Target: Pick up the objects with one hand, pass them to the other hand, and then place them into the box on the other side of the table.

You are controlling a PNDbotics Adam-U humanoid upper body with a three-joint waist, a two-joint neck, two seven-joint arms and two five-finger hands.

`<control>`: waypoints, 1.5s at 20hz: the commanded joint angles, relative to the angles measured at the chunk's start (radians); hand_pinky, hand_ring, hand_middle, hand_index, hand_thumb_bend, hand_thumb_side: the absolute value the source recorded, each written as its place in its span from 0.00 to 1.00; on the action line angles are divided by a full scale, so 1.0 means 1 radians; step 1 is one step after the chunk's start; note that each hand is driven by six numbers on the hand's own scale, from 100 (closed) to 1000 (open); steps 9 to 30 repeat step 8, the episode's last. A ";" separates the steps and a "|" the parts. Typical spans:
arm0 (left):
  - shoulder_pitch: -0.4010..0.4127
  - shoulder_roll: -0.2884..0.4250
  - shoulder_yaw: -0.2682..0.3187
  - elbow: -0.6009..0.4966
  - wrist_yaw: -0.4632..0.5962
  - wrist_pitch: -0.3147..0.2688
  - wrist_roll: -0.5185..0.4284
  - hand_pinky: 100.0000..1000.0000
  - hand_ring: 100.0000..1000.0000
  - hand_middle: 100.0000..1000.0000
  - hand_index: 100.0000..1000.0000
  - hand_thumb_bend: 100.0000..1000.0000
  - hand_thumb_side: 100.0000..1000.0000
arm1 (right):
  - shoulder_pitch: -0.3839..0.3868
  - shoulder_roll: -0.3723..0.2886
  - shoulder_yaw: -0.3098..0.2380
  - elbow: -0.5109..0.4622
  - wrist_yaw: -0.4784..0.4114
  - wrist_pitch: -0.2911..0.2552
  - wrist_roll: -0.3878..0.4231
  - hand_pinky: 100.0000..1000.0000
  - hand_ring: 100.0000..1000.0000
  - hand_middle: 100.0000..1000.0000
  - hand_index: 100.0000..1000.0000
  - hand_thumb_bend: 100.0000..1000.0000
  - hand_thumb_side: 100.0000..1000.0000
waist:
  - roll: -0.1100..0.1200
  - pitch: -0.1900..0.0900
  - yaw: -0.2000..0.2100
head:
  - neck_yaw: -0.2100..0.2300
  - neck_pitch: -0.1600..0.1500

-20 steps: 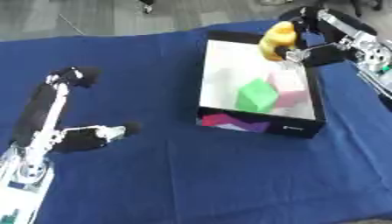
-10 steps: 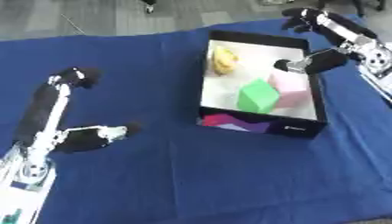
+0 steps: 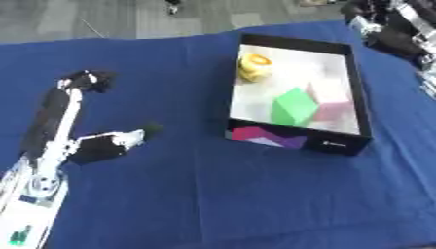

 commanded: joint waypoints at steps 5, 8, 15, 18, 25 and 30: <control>-0.016 0.108 0.104 -0.098 0.148 0.074 0.085 0.76 0.62 0.62 0.76 0.44 0.47 | 0.135 0.009 -0.130 -0.164 -0.153 -0.118 -0.049 0.86 0.88 0.67 0.95 0.03 0.12 | -0.003 -0.056 -0.008 | 0.052 0.009; -0.005 0.162 0.150 -0.131 0.268 0.108 0.132 0.77 0.62 0.63 0.77 0.39 0.49 | 0.205 0.051 -0.173 -0.167 -0.172 -0.167 -0.035 0.86 0.88 0.66 0.94 0.00 0.09 | -0.004 -0.061 -0.009 | 0.062 0.011; -0.005 0.162 0.150 -0.131 0.268 0.108 0.132 0.77 0.62 0.63 0.77 0.39 0.49 | 0.205 0.051 -0.173 -0.167 -0.172 -0.167 -0.035 0.86 0.88 0.66 0.94 0.00 0.09 | -0.004 -0.061 -0.009 | 0.062 0.011; -0.005 0.162 0.150 -0.131 0.268 0.108 0.132 0.77 0.62 0.63 0.77 0.39 0.49 | 0.205 0.051 -0.173 -0.167 -0.172 -0.167 -0.035 0.86 0.88 0.66 0.94 0.00 0.09 | -0.004 -0.061 -0.009 | 0.062 0.011; -0.005 0.162 0.150 -0.131 0.268 0.108 0.132 0.77 0.62 0.63 0.77 0.39 0.49 | 0.205 0.051 -0.173 -0.167 -0.172 -0.167 -0.035 0.86 0.88 0.66 0.94 0.00 0.09 | -0.004 -0.061 -0.009 | 0.062 0.011; -0.005 0.162 0.150 -0.131 0.268 0.108 0.132 0.77 0.62 0.63 0.77 0.39 0.49 | 0.205 0.051 -0.173 -0.167 -0.172 -0.167 -0.035 0.86 0.88 0.66 0.94 0.00 0.09 | -0.004 -0.061 -0.009 | 0.062 0.011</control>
